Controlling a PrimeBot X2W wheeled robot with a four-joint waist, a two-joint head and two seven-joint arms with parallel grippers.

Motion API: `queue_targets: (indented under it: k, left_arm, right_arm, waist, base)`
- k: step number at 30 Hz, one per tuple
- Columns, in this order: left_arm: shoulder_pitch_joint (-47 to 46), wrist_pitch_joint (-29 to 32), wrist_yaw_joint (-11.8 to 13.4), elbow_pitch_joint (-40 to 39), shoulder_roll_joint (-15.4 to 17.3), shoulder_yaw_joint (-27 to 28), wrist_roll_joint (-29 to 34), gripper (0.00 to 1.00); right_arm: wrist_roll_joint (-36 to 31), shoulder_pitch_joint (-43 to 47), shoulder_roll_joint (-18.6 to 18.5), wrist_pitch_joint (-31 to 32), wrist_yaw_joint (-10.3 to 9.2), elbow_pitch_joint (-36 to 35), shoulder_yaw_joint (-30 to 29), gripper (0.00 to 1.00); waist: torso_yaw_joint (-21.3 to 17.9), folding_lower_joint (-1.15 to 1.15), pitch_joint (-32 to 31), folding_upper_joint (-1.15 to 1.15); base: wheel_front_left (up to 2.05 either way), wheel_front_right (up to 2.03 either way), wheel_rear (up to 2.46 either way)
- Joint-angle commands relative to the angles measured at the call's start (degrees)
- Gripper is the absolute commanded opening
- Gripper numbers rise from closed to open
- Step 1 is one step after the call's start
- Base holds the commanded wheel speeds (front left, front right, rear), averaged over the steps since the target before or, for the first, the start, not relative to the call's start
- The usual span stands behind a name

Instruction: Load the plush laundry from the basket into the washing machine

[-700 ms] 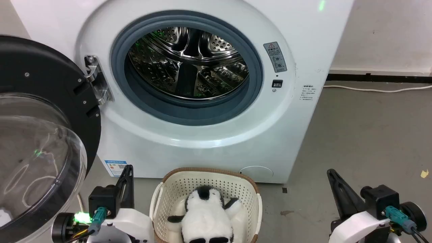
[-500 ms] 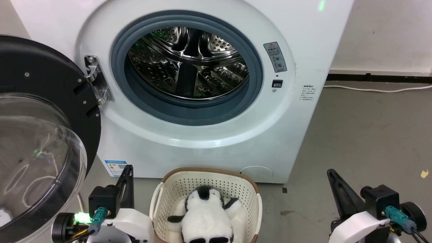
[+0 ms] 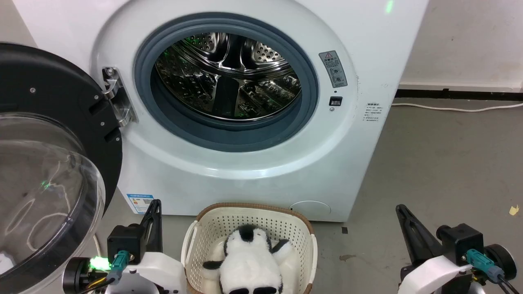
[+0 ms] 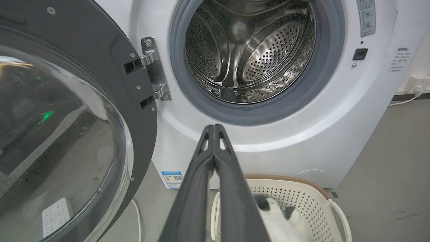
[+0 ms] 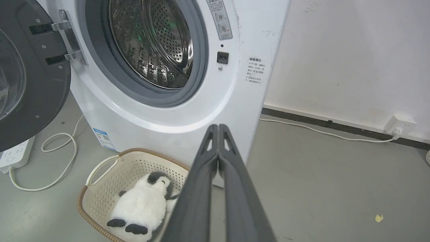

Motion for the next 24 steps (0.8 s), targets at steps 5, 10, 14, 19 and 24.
queue_targets:
  k: [5,10,14,19,24]
  left_arm:
    - [0.5,0.0,-0.2,-0.2,0.0,0.0,0.1,0.00]
    - [0.5,0.0,-0.2,-0.2,0.0,0.0,0.1,0.00]
    - [0.5,0.0,-0.2,-0.2,0.0,0.0,0.1,1.00]
    - [0.0,0.0,0.1,0.0,0.0,0.0,0.0,1.00]
    - [0.1,-0.6,0.4,-0.2,0.0,-0.4,-0.1,1.00]
  right_arm:
    - [-0.4,-0.7,0.0,0.0,-0.05,-0.3,-0.1,0.00]
    - [-0.4,-0.7,0.0,0.0,-0.05,-0.3,-0.1,0.00]
    - [-0.4,-0.7,0.0,0.0,-0.05,-0.3,-0.1,1.00]
    - [0.1,0.0,0.0,0.0,0.00,0.0,0.1,1.00]
    - [0.7,0.1,0.0,-0.6,0.00,0.1,0.0,1.00]
  waist:
    - [0.0,0.00,0.0,0.00]
    - [0.0,0.00,0.0,0.00]
    - [0.0,0.00,0.0,0.00]
    - [0.0,0.00,0.0,0.00]
    - [-0.1,0.00,-0.1,0.00]
  base:
    - [0.00,0.00,0.00]
    - [0.00,0.00,0.00]
    - [0.00,0.00,0.00]
    - [0.00,0.00,0.00]
    - [0.00,0.00,0.00]
